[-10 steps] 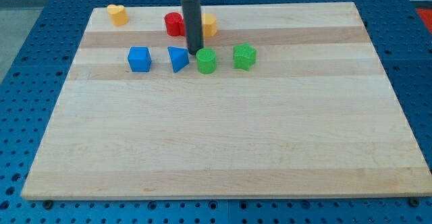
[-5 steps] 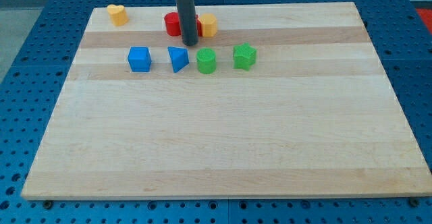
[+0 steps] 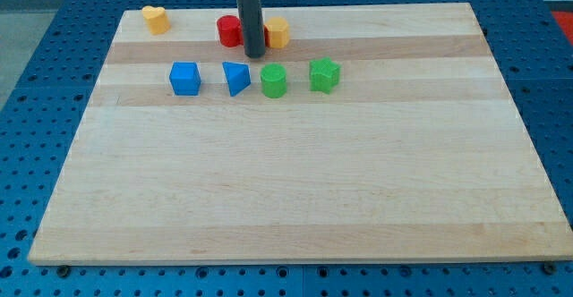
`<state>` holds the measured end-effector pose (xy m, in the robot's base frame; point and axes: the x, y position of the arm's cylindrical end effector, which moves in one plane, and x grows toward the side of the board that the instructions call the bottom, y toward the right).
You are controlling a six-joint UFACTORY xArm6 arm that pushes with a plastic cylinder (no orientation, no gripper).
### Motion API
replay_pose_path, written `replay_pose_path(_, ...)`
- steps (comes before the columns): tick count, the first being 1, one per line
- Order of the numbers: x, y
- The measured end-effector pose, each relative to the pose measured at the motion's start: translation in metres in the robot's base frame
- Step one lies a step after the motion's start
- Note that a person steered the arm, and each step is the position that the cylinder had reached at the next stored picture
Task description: Adjust the red blocks and yellow hexagon by slightly pushing them upwards in a horizontal line
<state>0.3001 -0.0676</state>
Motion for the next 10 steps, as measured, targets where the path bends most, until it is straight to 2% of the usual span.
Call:
replay_pose_path(4, -0.01, 0.003)
replay_pose_path(6, -0.002, 0.032)
replay_pose_path(8, -0.02, 0.033)
replay_pose_path(9, -0.016, 0.033)
replay_pose_path(10, 0.01, 0.019)
